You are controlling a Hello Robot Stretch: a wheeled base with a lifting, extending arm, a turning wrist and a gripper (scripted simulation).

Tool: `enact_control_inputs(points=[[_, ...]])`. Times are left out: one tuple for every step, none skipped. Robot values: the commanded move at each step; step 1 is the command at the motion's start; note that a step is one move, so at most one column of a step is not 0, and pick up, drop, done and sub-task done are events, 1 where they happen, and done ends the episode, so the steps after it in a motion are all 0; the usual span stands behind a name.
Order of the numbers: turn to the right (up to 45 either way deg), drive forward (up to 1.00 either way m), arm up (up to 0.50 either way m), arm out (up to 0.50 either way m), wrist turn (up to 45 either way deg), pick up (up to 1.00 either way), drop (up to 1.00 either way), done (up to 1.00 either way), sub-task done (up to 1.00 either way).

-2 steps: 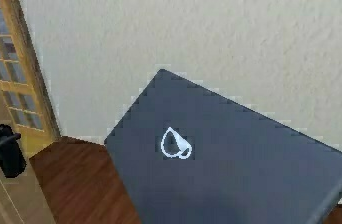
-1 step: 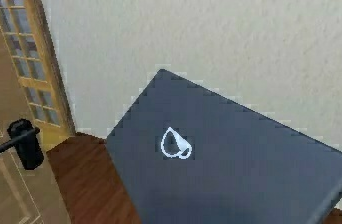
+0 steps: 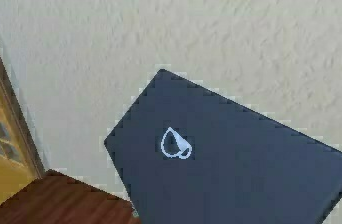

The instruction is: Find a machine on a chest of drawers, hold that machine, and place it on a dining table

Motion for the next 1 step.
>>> enact_control_inputs(points=[[-9.0, 0.0, 0.0, 0.0, 0.0, 0.0, 0.0, 0.0, 0.0]])
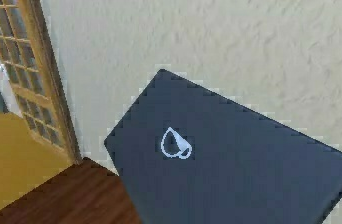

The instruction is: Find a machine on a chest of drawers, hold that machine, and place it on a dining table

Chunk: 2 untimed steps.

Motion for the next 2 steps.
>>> enact_control_inputs(points=[[0.0, 0.4, 0.0, 0.0, 0.0, 0.0, 0.0, 0.0, 0.0], [-45.0, 0.0, 0.0, 0.0, 0.0, 0.0, 0.0, 0.0, 0.0]])
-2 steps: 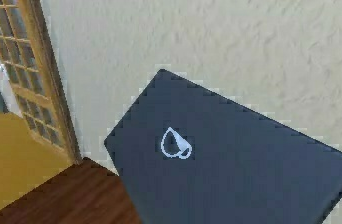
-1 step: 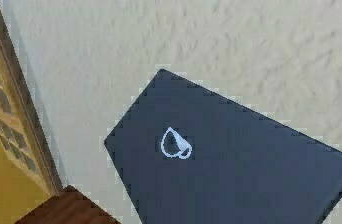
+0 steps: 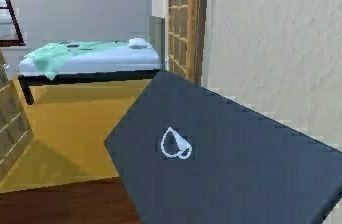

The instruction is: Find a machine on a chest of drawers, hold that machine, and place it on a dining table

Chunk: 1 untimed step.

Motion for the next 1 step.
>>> enact_control_inputs(points=[[-9.0, 0.0, 0.0, 0.0, 0.0, 0.0, 0.0, 0.0, 0.0]])
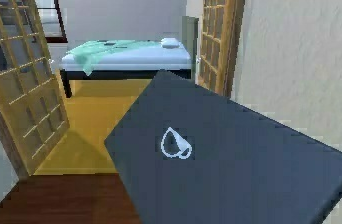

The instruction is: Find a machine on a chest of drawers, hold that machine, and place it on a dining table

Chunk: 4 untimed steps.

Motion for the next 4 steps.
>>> enact_control_inputs(points=[[0.0, 0.6, 0.0, 0.0, 0.0, 0.0, 0.0, 0.0, 0.0], [-12.0, 0.0, 0.0, 0.0, 0.0, 0.0, 0.0, 0.0, 0.0], [0.0, 0.15, 0.0, 0.0, 0.0, 0.0, 0.0, 0.0, 0.0], [-12.0, 0.0, 0.0, 0.0, 0.0, 0.0, 0.0, 0.0, 0.0]])
